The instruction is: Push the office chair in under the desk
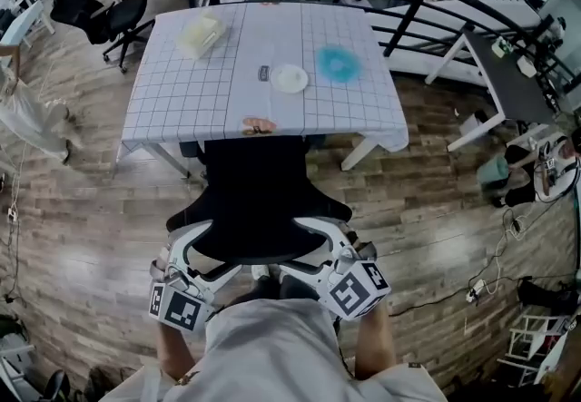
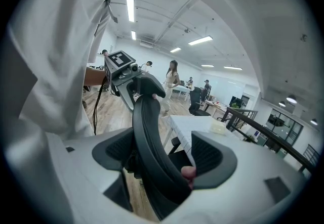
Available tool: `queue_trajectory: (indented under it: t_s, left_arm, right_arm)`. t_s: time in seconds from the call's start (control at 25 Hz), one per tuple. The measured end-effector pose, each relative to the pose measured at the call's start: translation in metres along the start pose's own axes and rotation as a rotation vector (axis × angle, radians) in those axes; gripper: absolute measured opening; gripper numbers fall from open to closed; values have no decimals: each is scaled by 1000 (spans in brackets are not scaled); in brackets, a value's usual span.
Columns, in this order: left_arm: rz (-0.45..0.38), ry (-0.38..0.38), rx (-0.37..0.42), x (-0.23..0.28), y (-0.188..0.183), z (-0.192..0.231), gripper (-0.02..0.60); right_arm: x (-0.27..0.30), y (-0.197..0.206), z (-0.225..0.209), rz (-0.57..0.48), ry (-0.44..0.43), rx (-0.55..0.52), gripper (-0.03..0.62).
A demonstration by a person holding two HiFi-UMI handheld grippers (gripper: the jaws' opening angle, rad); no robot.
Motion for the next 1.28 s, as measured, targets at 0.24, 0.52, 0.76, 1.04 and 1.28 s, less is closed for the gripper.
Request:
queue_trajectory:
  t_s: [0.24, 0.52, 0.76, 1.04, 1.28]
  left_arm:
    - [5, 18, -19, 1, 2, 9, 393]
    - [22, 7, -30, 19, 0, 21, 396]
    - [34, -2, -41, 28, -1, 26, 400]
    - [36, -9, -48, 40, -1, 34, 402]
    - [40, -5, -64, 41, 1, 39, 405]
  right_arm:
    - [4, -3, -6, -8, 1, 10, 364]
    - [2, 0, -30, -15, -6, -8, 365]
    - [1, 3, -41, -23, -13, -19, 365]
    - [1, 7, -55, -32, -18, -26, 365]
    - [5, 5, -60, -35, -27, -20, 368]
Point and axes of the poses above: the fingertips, and each gripper's own axes: x forward along the fingers, z to its left, y out of its underside, the point moved 6 cm from there along -x, backward along the fingers, and after that the axes turned 10 degrees about -y, right-handed, at the moved point
